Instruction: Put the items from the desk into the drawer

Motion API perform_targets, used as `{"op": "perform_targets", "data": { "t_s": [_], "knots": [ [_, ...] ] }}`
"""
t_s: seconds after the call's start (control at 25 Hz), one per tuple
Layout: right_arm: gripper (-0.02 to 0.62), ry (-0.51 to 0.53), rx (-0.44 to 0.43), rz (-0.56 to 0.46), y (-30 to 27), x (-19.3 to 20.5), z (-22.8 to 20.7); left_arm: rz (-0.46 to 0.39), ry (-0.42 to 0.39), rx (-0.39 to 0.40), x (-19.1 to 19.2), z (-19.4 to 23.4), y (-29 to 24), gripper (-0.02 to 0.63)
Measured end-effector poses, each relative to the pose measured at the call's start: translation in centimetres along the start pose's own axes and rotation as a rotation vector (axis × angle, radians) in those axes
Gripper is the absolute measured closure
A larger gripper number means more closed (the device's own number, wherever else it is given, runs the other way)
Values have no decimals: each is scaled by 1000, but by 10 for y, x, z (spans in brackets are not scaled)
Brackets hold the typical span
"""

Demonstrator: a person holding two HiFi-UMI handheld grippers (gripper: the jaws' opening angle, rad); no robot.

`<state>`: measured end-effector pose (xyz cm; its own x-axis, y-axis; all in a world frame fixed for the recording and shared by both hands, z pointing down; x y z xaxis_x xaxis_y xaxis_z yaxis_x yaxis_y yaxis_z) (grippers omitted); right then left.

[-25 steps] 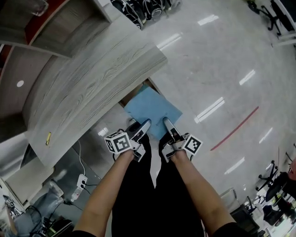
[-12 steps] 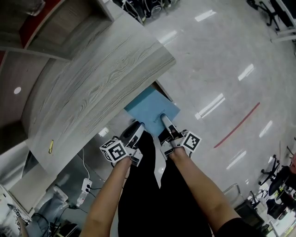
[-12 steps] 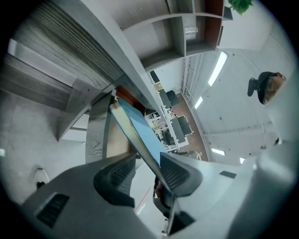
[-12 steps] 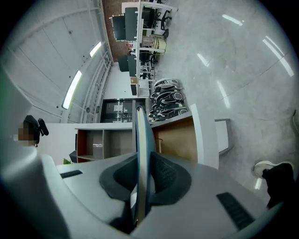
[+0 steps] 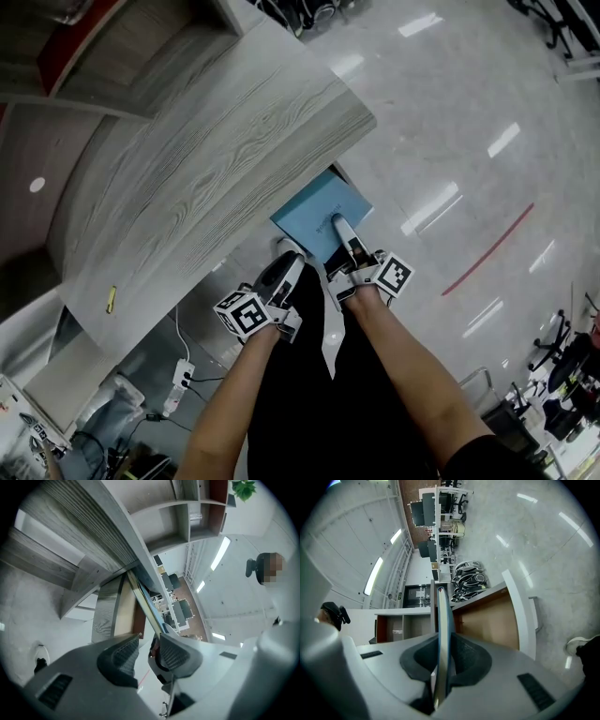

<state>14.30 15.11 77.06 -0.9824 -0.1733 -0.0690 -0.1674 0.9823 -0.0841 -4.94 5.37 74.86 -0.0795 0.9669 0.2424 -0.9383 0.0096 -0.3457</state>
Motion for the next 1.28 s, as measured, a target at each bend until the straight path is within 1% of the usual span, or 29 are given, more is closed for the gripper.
{"op": "perform_targets", "data": {
  "t_s": [0.12, 0.2, 0.32, 0.36, 0.4, 0.48, 0.6, 0.68, 0.72, 0.8, 0.88, 0.96, 1.08, 1.28],
  "knots": [
    [539, 25, -26, 14, 1, -2, 3, -8, -1, -1, 0, -4, 3, 462],
    [538, 38, -42, 4, 8, -3, 5, -11, -2, 6, 2, -7, 3, 463],
    [539, 22, -100, -19, 23, -1, 8, -18, 13, 8, 2, -11, 5, 468],
    [539, 15, -107, -21, 26, 1, 7, -20, 17, 2, 1, -13, 6, 471],
    [540, 16, -99, -18, 28, 2, 4, -23, 10, -8, 0, -17, 7, 472],
    [540, 45, -35, -8, 31, 1, -2, -34, -45, -41, -2, -29, 9, 480],
    [540, 105, 123, -21, 34, -5, -12, -42, -203, -109, 0, -51, 14, 523],
    [540, 95, 200, -57, 36, -5, -20, -42, -300, -141, 4, -61, 17, 548],
    [540, 74, 206, -69, 36, -3, -22, -45, -335, -152, 7, -65, 18, 555],
    [540, 58, 179, -65, 33, 0, -21, -56, -373, -169, 12, -71, 19, 561],
    [540, 62, 144, -51, 25, 1, -17, -68, -377, -179, 16, -75, 18, 561],
    [540, 71, 127, -41, 11, 4, -14, -81, -377, -197, 17, -74, 16, 565],
    [540, 83, 137, -36, -5, 7, -14, -104, -401, -219, 16, -73, 14, 568],
    [540, 82, 172, -42, -19, 11, -21, -121, -414, -216, 13, -74, 13, 572]
  ]
}}
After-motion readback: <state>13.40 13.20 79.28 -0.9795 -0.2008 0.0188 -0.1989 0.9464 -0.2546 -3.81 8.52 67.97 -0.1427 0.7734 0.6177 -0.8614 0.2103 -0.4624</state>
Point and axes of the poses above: the fingertips, and each gripper's own axes: y backward along the fingers, z to its left, x out of its underside, the point moved 9 cm from there along y, backward along the fingers, and after that the axes turned 1 degree about y, right-handed, at the moved point
